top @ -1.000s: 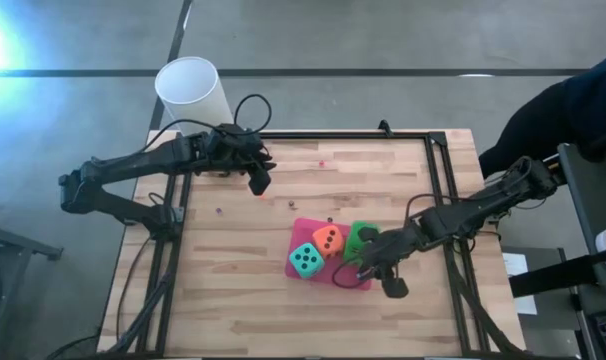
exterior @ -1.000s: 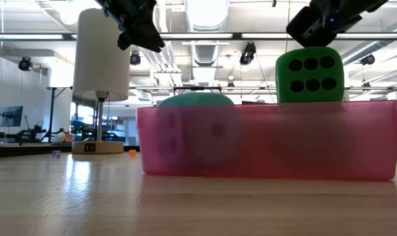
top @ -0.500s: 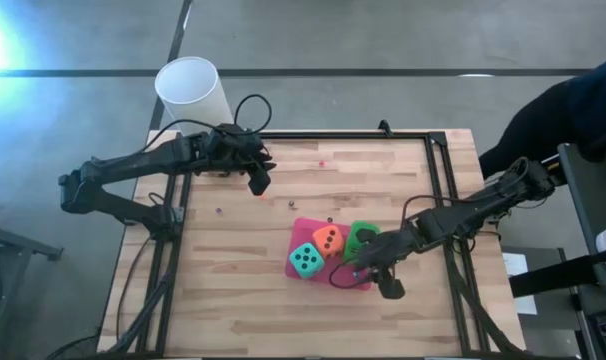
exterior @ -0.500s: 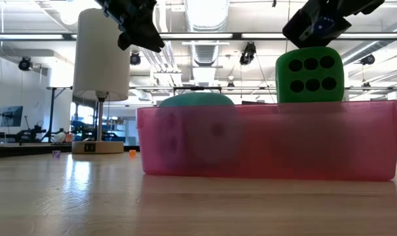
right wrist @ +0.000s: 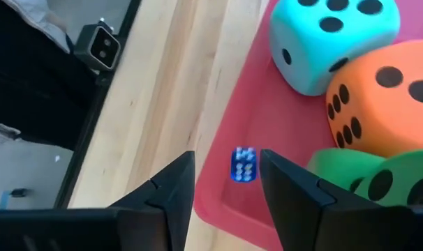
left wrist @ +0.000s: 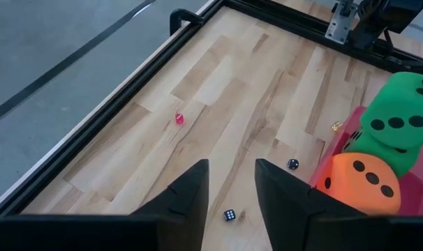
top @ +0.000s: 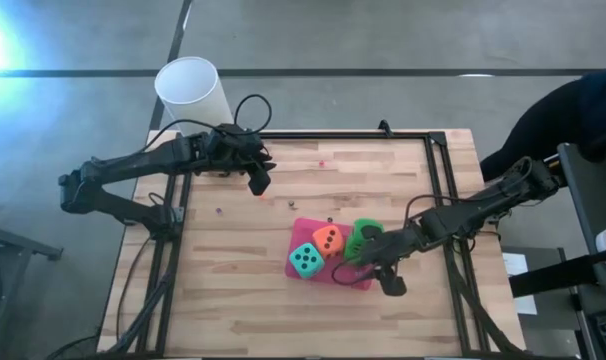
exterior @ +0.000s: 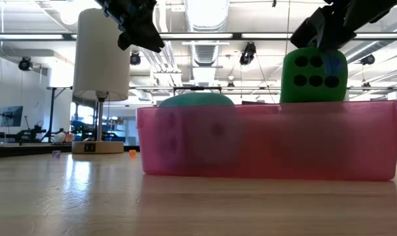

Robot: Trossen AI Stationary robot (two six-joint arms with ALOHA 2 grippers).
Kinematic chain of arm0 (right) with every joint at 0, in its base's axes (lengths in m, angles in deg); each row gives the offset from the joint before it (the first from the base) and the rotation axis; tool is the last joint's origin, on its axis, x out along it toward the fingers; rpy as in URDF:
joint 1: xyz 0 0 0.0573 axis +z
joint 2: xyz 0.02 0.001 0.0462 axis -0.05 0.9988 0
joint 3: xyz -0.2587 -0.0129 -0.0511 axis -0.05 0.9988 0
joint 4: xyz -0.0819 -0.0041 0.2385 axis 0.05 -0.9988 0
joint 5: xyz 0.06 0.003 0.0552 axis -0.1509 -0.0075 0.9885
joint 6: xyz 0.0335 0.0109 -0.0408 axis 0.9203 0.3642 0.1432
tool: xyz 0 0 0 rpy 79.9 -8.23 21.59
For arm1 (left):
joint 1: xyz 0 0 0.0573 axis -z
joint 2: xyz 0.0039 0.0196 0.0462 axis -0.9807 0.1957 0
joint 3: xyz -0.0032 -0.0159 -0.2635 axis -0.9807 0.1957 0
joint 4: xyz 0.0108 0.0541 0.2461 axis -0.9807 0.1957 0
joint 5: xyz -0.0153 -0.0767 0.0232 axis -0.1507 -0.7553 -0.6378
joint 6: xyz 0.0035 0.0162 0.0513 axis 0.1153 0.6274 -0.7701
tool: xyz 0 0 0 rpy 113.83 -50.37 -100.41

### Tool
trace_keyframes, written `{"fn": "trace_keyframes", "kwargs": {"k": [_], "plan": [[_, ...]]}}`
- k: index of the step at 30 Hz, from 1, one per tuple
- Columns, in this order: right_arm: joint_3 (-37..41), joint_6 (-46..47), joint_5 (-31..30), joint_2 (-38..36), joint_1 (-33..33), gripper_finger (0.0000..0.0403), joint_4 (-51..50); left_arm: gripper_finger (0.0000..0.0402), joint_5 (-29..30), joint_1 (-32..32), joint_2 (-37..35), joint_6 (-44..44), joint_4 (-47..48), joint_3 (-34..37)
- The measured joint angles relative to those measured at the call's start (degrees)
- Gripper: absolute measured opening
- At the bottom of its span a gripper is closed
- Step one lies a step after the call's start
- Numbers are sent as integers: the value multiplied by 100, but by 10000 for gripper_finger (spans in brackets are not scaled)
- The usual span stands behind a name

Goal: Pick & Place Dice
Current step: Put the small blue dice into the pink bin, then put the small violet dice into the pink bin

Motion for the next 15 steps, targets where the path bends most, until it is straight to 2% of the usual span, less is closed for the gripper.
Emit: {"fn": "trace_keyframes", "kwargs": {"k": [6,15], "plan": [[4,323,-368,0,4,161,-38,123,0,0,0,-2,-1,0],[-224,314,-315,34,4,156,-72,123,0,0,0,-15,0,0]]}}
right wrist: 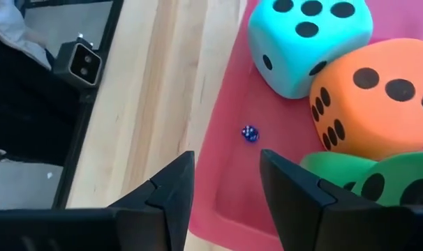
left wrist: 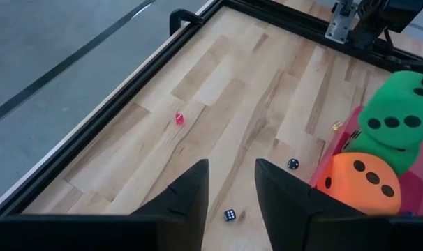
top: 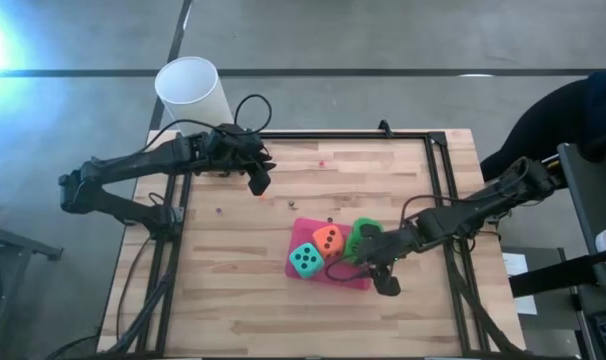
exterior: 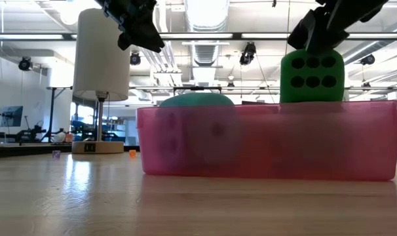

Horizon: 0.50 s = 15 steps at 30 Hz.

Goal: Pick & Place Dice
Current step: Put the small violet dice into the pink bin

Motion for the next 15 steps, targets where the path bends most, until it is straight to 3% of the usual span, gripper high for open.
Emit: {"fn": "trace_keyframes", "kwargs": {"k": [15], "plan": [[-975,-247,41,-8,17,125,-785,125,-2,0,0,-94,2,0]]}}
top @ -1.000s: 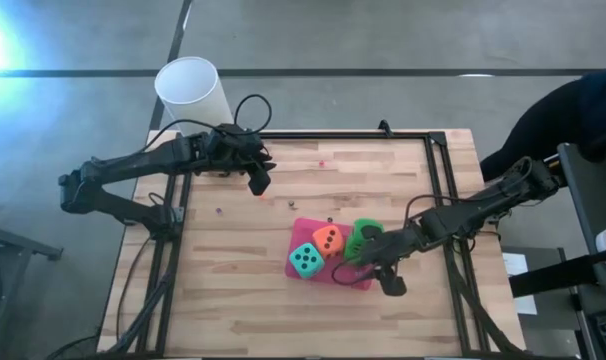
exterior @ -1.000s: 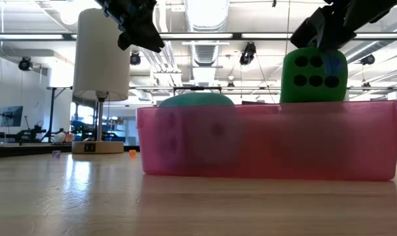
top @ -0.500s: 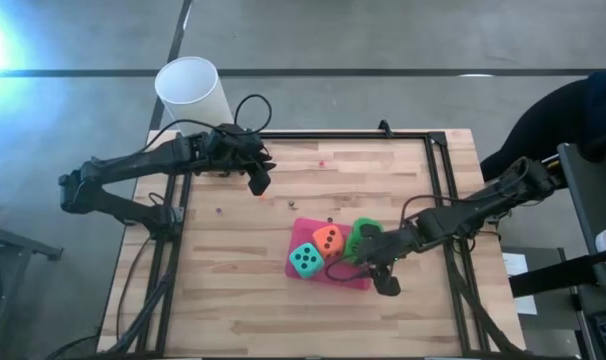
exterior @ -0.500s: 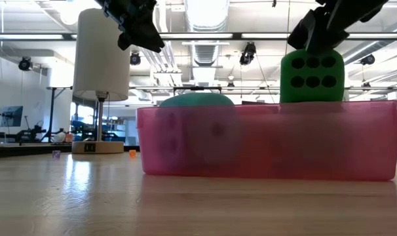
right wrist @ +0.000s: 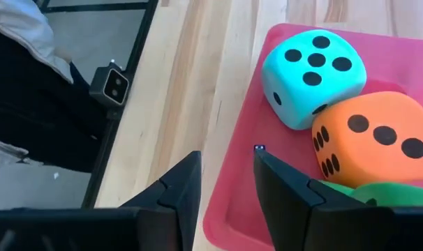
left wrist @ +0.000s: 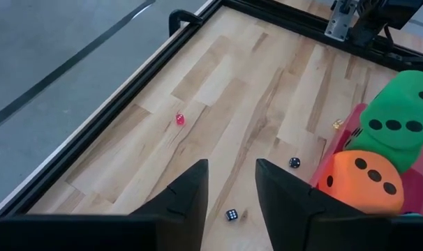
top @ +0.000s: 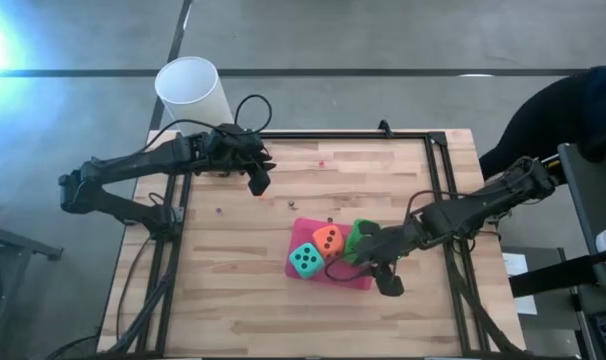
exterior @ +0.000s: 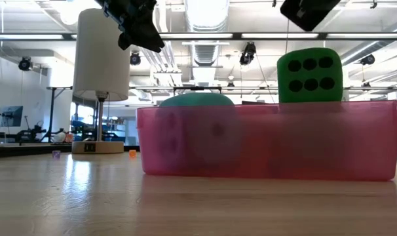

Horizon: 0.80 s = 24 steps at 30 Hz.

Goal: Pick & Place Dice
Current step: Put the small violet dice into the pink bin

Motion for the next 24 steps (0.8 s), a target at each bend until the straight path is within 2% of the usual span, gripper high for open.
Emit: {"fn": "trace_keyframes", "kwargs": {"k": [10,16,24], "plan": [[-875,-117,-19,-3,-2,124,-997,122,1,0,0,-13,229,0],[-1415,-305,-56,-8,-6,121,-1627,127,0,0,0,-11,1037,0],[-1864,-387,-678,-297,-6,111,-2220,131,2,0,-2,677,2178,138]]}}
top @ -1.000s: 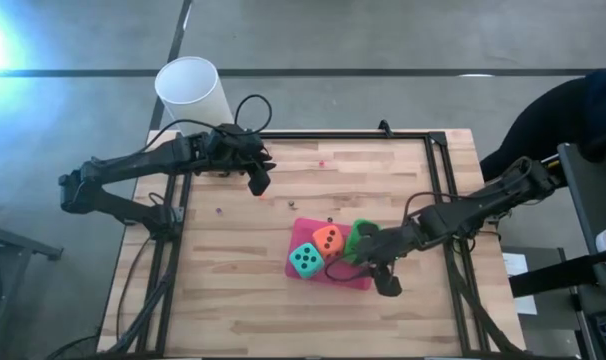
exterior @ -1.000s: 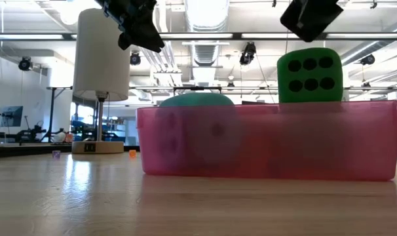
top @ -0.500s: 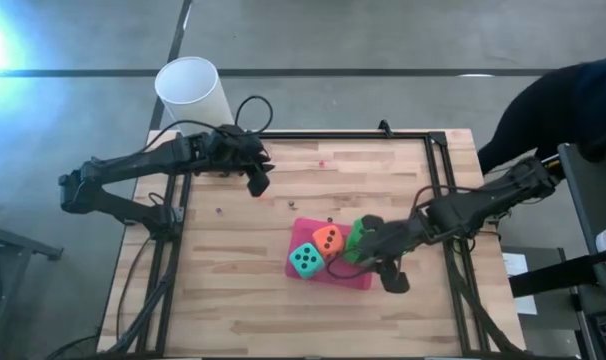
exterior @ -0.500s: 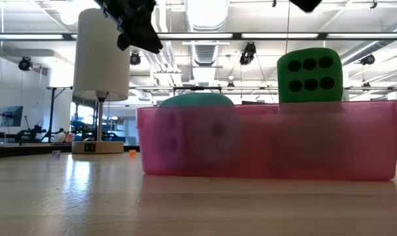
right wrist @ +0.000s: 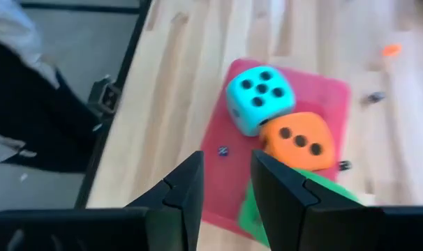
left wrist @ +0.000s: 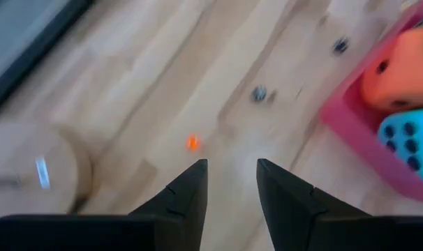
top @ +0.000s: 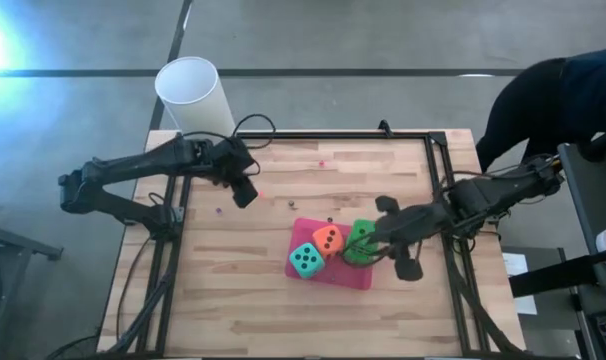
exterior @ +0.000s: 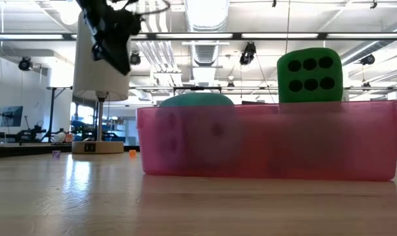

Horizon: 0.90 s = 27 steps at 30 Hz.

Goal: Pick & Place Dice
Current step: Put the small violet dice into the pink bin

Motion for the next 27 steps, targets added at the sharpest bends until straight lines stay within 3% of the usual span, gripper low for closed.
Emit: {"fn": "trace_keyframes", "kwargs": {"k": [11,27], "plan": [[3,48,-1564,-713,-4,122,18,126,-365,0,2,1552,119,1416],[20,-150,-1759,-791,-15,106,29,128,-389,-448,2,1845,-184,2865]]}}
